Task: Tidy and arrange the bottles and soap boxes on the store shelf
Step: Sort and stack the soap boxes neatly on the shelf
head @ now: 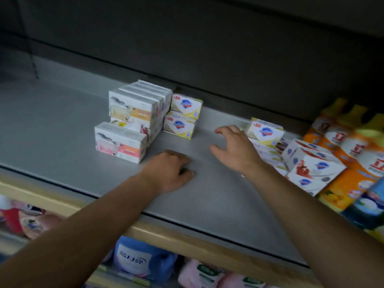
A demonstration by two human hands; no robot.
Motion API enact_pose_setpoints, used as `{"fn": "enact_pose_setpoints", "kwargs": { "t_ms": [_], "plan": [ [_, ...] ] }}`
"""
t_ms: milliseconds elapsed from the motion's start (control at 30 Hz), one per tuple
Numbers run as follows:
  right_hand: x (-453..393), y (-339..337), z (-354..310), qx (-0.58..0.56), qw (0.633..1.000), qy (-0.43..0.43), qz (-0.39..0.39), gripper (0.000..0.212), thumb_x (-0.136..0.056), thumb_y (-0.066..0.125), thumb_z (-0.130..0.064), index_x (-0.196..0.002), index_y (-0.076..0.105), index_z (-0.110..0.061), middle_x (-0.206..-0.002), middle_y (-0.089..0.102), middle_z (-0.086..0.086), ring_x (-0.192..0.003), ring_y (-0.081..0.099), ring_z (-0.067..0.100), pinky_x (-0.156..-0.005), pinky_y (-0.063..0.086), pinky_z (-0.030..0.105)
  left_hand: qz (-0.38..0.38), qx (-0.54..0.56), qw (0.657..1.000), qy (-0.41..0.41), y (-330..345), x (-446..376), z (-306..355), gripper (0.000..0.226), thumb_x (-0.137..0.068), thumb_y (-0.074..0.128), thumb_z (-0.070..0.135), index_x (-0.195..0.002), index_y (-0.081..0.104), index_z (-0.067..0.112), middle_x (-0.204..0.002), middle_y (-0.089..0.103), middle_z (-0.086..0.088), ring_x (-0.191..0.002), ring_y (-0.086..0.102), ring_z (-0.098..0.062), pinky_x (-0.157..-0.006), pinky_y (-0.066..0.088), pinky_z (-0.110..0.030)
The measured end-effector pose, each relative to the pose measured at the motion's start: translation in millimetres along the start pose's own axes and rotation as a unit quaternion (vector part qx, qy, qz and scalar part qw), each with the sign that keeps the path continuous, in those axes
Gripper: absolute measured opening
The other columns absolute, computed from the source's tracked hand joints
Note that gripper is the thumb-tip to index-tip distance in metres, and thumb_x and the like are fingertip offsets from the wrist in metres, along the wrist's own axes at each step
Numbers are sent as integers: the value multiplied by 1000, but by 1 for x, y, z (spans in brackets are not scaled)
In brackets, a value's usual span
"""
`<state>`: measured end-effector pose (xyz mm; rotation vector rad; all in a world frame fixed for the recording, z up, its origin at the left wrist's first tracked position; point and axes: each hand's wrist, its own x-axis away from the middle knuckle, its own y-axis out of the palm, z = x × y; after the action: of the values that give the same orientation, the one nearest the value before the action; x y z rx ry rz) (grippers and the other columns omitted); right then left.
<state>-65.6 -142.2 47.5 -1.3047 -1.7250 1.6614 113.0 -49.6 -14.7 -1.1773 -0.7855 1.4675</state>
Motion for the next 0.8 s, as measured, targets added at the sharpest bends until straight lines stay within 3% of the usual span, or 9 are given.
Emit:
{"fn": "enact_pose_setpoints", "kwargs": {
  "t_ms": [167,300,467,633,800],
  "plan": [
    [-65,30,-28,-6,1000,-22,-20,57,-88,63,-38,-140,48,-19,-141,47,7,-131,44,27,-107,38,34,14,-17,1000,3,6,-7,-6,47,-88,45,54,-117,63,22,-126,63,0,-123,52,-23,-98,44,-33],
    [-94,58,-34,30,998,-19,-58,64,-90,60,-38,-149,37,-25,-148,35,5,-131,38,32,-108,38,41,24,-14,1000,10,10,-9,-9,54,-83,35,57,-114,64,23,-121,64,3,-120,53,-21,-99,42,-31],
    [-100,77,-28,-23,998,-35,37,47,-88,66,-25,-133,54,-21,-135,44,5,-121,45,31,-100,40,34,46,-30,998,25,15,-12,-11,45,-89,41,57,-105,64,22,-114,65,5,-116,54,-20,-98,43,-32],
    [-97,75,-28,-81,995,3,62,31,-85,69,-19,-114,58,-21,-117,58,7,-106,57,29,-88,44,32,43,-13,998,32,15,-13,-13,44,-88,42,56,-96,64,19,-106,65,4,-113,55,-21,-97,42,-32],
    [-60,45,-29,-116,987,24,106,29,-84,68,-16,-112,62,-24,-109,56,-3,-102,58,23,-88,41,27,24,22,999,22,12,-12,-11,56,-80,36,60,-108,67,21,-117,67,3,-118,55,-21,-98,44,-32]
  ]
}}
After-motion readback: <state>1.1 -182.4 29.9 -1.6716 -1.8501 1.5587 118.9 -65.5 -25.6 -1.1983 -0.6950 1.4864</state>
